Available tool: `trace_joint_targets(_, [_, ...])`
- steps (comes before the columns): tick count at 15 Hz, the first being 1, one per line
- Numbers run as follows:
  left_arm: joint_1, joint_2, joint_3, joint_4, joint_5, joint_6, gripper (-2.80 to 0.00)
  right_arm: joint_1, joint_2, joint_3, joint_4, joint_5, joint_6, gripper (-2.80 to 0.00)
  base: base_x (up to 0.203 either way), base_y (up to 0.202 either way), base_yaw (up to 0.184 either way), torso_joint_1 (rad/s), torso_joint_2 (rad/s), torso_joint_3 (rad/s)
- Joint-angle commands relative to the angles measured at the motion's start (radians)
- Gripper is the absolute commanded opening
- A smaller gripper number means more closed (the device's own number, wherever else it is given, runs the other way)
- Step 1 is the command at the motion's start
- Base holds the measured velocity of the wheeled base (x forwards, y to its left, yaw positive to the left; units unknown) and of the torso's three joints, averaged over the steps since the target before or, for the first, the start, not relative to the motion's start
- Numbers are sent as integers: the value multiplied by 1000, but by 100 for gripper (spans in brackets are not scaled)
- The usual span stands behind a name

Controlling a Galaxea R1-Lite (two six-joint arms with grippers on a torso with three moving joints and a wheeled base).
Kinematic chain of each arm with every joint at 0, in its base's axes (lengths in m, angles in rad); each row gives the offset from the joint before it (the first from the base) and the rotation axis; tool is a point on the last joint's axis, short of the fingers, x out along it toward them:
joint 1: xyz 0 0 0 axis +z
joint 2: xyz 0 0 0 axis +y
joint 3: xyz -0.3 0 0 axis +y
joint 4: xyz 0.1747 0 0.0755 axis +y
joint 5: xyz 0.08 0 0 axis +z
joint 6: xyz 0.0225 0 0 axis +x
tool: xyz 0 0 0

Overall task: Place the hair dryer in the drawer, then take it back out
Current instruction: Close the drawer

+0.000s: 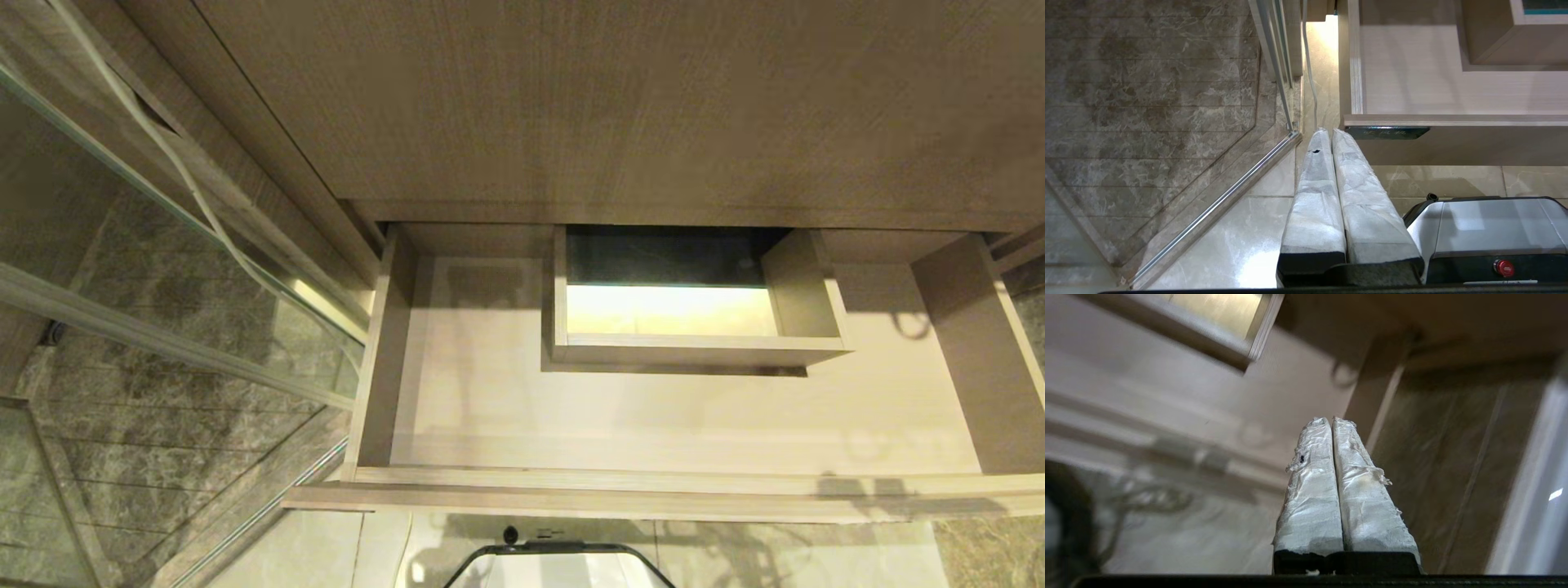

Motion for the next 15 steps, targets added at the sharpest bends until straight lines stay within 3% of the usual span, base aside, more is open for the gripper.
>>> trace_joint_targets(1, [0, -2, 0, 0, 1, 0, -280, 4, 108, 25, 92, -39, -15, -280, 0, 0, 0, -23, 38, 25])
trace_joint_targets(6, [0, 0, 0, 0, 1, 0, -280, 4, 469, 76, 206, -111, -172, -280, 0, 0, 0, 0, 0, 0])
trace_joint_targets(10, [0, 0, 0, 0, 1, 0, -280, 1, 748, -33, 207, -209, -203, -280, 0, 0, 0, 0, 0, 0])
trace_joint_targets(15, [0, 0, 0, 0, 0, 0, -280, -3, 973, -81, 186, -407, -209, -280, 0, 0, 0, 0, 0, 0])
